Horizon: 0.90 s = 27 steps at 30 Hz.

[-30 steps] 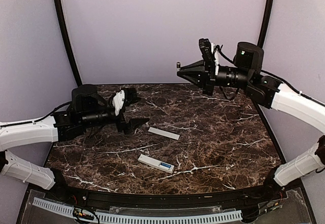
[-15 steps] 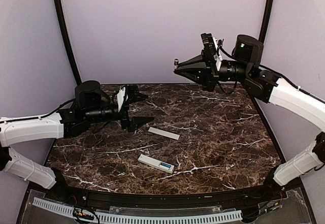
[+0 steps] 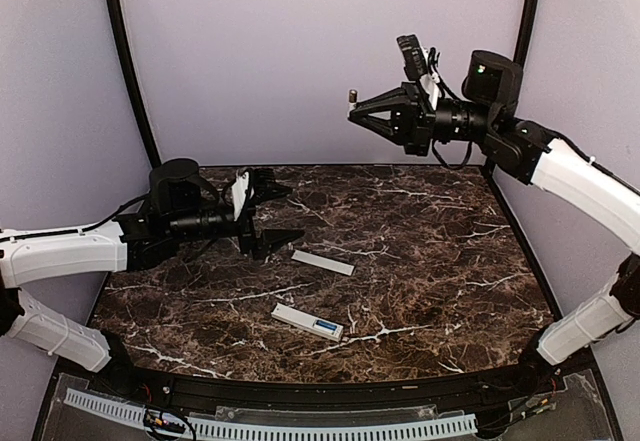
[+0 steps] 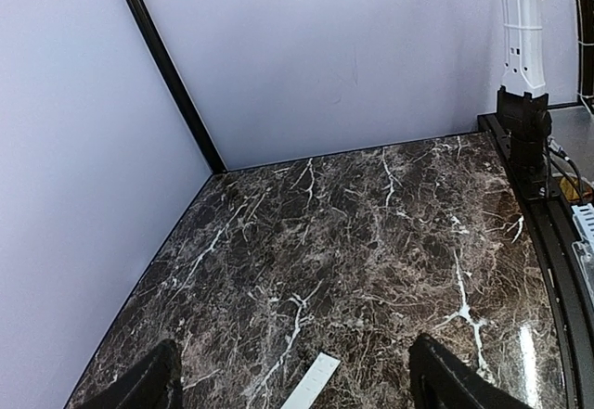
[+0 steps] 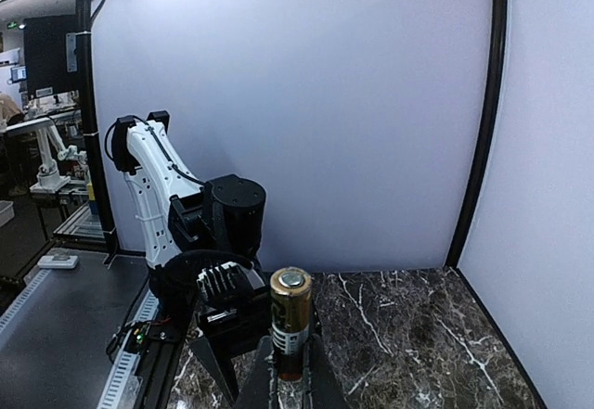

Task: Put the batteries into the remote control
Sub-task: Place the battery at the center of the board.

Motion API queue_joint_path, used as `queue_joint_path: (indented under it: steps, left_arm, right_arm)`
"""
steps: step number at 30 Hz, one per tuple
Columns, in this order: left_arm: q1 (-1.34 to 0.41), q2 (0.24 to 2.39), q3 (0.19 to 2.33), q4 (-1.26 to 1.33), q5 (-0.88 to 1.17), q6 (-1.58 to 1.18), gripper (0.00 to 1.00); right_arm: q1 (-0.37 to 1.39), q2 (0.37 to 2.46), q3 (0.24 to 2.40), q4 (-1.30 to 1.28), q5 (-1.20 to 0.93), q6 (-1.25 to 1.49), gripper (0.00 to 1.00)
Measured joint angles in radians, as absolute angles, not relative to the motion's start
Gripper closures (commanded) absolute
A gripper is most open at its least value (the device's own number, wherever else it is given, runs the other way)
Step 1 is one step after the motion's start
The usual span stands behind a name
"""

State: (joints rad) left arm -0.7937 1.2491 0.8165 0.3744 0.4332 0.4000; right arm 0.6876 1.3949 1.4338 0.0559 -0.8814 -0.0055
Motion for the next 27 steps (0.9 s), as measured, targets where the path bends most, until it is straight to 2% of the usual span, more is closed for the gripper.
queue_joint_path:
  steps: [3,7,10,14,19,27]
  left_arm:
    - [-0.794,1.247,0.817,0.374,0.412,0.4,0.17]
    - [-0.794,1.225,0.817,0.356,0.351,0.4,0.17]
    - [-0.794,1.189,0.817,0.331,0.298,0.399,0.17]
    - [-0.794,1.127,0.817,0.287,0.222,0.37,0.17]
    - [-0.794,1.055,0.818,0.195,0.13,0.339,0.18]
    - [-0.797,0.969,0.809,0.063,-0.01,0.341,0.16]
  right_arm:
    - [0.687,1.412,1.469,-0.021,-0.797,0.051,1.0]
    - [0.685,1.488,1.638,-0.279,-0.525,0.177,1.0]
    - [0.679,1.501,1.655,-0.481,-0.328,0.305,1.0]
    - [0.675,1.462,1.451,-0.709,-0.115,0.502,1.0]
    - [0.675,1.454,1.128,-0.88,-0.036,0.673,1.0]
    - [0.715,1.536,1.015,-0.955,-0.057,0.789,1.0]
